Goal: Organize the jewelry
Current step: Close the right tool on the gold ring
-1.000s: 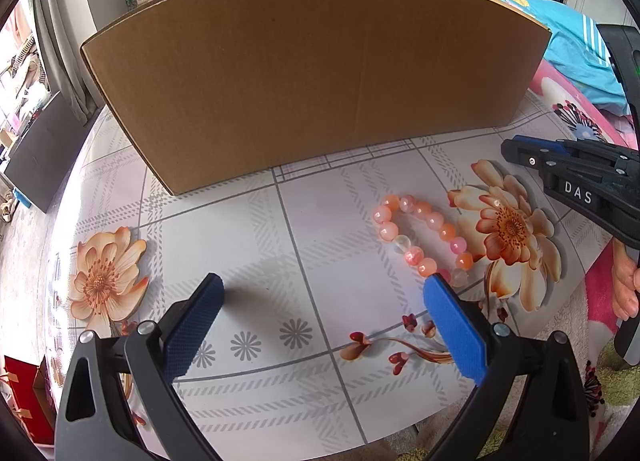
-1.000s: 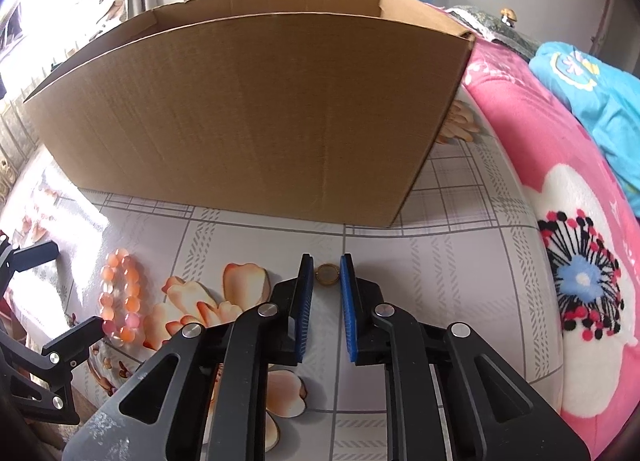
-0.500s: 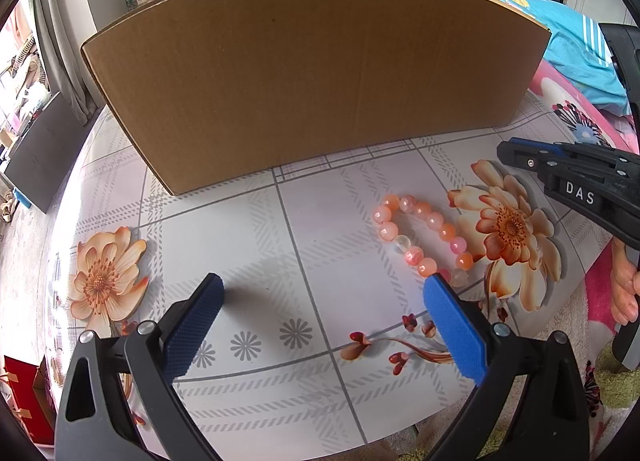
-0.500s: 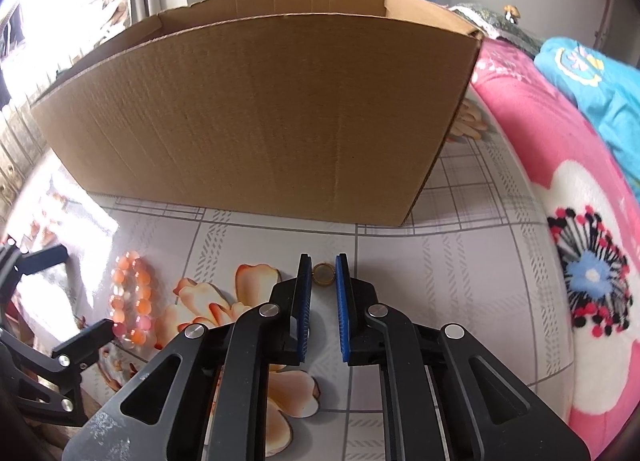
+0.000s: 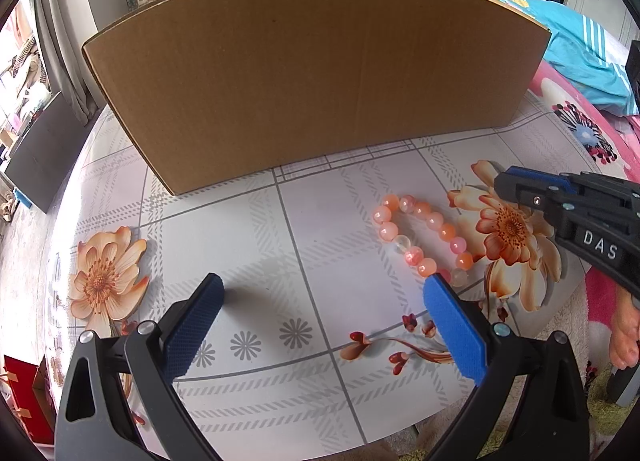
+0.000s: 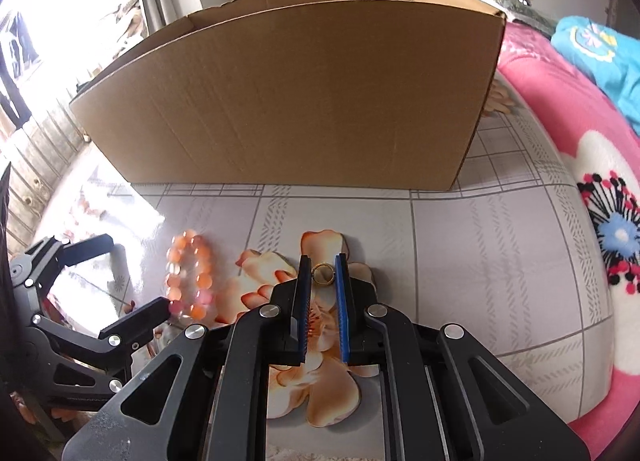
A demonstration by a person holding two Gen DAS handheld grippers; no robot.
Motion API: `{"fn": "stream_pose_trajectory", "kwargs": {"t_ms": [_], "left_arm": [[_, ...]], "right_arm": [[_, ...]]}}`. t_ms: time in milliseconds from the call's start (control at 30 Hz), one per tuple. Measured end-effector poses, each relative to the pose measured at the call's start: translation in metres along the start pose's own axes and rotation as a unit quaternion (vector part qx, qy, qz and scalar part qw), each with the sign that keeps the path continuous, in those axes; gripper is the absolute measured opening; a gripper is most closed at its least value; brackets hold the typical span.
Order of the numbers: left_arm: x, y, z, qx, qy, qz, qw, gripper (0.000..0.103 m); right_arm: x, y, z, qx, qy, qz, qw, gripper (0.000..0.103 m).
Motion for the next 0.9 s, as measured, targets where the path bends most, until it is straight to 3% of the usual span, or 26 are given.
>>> {"fn": "stream_pose_trajectory", "kwargs": {"t_ms": [900], "left_arm": [[0.000,0.000,0.000,-0.001,0.001,0.000,1.0000,0.098]], "right_arm": [[0.010,-0.001,0.003,0.004,-0.003,-0.002,1.000,0.010]]}}
Point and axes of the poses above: each gripper's, at about its wrist camera, not at the fingertips, and y roughly against the way its jaws point, x to its left, z to its top, the point moved 9 cm from there along -y, roughly the way its jaws point, and after that the axes turned 12 degrees about y, right-handed, at the moved point
